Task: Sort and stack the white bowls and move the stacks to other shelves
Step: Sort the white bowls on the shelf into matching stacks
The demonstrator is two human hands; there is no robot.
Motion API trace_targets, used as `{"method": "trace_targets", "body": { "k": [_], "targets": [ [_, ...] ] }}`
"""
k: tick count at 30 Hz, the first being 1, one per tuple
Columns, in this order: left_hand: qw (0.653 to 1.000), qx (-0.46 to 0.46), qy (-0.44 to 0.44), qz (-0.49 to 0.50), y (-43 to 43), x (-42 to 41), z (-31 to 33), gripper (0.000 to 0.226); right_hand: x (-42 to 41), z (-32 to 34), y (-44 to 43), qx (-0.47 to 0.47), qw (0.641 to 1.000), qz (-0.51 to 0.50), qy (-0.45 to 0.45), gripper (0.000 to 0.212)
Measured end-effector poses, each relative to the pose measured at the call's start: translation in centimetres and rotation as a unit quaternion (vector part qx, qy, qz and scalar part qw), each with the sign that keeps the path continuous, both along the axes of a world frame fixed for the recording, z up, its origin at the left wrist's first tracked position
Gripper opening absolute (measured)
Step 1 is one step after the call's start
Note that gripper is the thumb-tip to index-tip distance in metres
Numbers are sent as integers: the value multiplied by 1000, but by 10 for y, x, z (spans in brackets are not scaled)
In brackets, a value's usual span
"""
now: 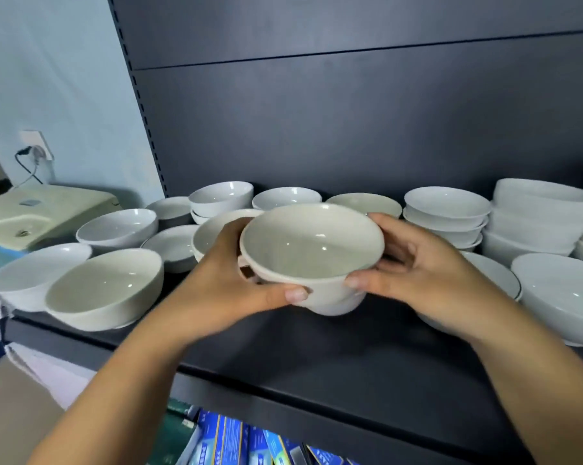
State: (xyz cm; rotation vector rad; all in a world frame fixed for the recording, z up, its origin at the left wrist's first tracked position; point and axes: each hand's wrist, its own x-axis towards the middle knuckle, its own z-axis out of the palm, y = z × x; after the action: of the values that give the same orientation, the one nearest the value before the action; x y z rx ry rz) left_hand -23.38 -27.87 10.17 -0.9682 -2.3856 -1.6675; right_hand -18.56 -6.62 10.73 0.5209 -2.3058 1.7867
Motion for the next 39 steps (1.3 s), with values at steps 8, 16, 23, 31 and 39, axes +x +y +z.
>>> {"method": "trace_targets", "body": {
  "k": [8, 16, 23, 31, 39],
  "targets": [
    [988, -133, 23, -73, 48, -88, 70, 31, -63, 59, 41, 113, 987, -112, -18, 45],
    [965, -238, -16, -109, 101, -162, 71, 26, -125, 72, 85, 311, 923, -187, -123, 60],
    [936, -350, 31, -26, 113, -181, 49, 44, -139, 51, 88, 407, 879, -185, -165, 92],
    [900, -433, 53, -6, 115, -184, 36, 53, -148, 36, 93, 417, 878, -169, -165, 102],
    [865, -500, 53, 5, 111, -182, 36, 68, -142, 30, 92, 406, 883, -176, -158, 54]
  ]
}}
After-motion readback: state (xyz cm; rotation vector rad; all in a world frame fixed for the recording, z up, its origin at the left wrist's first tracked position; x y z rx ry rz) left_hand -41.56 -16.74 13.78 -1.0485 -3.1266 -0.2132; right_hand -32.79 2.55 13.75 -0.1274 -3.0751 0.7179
